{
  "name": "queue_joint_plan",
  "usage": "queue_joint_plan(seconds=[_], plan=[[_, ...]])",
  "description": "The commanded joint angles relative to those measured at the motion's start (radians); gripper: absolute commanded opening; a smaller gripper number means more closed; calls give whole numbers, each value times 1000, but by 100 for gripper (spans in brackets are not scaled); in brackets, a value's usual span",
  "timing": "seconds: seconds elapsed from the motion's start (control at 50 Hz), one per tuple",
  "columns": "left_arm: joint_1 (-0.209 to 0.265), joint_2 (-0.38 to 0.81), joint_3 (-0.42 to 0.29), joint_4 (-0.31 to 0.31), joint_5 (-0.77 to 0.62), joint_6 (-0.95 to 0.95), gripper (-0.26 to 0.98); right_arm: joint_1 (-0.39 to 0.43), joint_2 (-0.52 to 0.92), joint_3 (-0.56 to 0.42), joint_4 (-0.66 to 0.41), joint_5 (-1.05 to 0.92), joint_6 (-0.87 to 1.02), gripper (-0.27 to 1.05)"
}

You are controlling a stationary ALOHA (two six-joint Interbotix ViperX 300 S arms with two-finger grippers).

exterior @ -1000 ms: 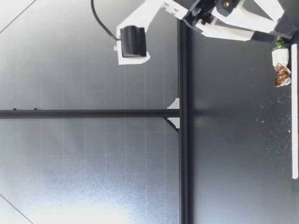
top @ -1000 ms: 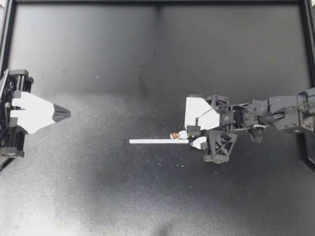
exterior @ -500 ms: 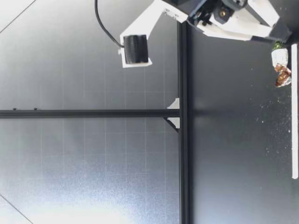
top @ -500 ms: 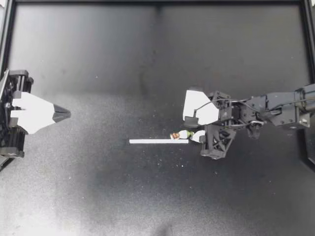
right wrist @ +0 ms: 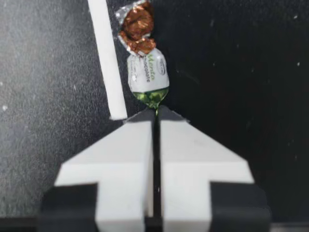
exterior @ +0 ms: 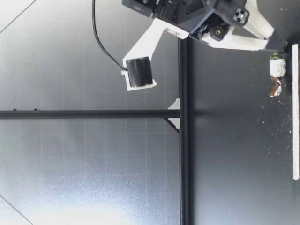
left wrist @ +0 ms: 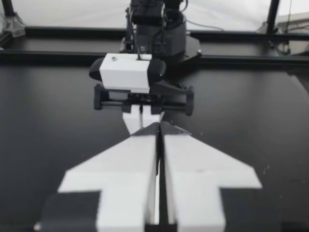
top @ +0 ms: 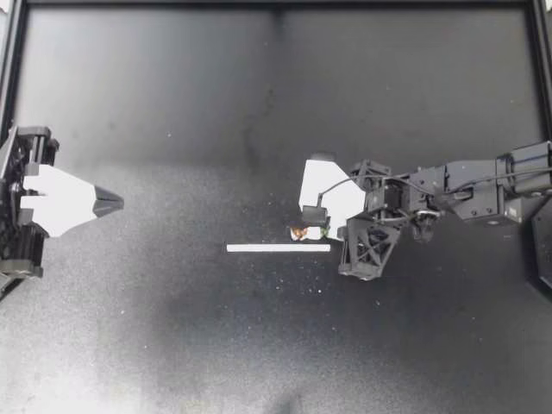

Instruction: Pick up the candy and unwrap it.

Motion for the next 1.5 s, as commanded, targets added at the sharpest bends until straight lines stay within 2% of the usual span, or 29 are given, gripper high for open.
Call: queue_joint_plan(seconds=[0.0,0.28,0.5,0.76,0.88,1.08,1.48], plan=[[3,15,-11,0,-3,-3,-12,9,-43,-12,5,23,3,-17],[2,135,-46,-2,-12,3,-6,21,-189,-87,21,89,3,-17],[3,238,-98,2,-31,21,16,28,-276,-152,29,141,-2,-17],[3,385,-130,15,-221,129,25,29,-304,-199,43,143,-2,-17],[3,453,-166,14,-272,163,36,29,-304,-221,49,143,-2,-17],[3,543,-233,8,-279,149,64,29,-307,-245,49,143,-3,-17],[3,624,-287,8,-325,158,65,41,-301,-259,49,133,-3,-17]])
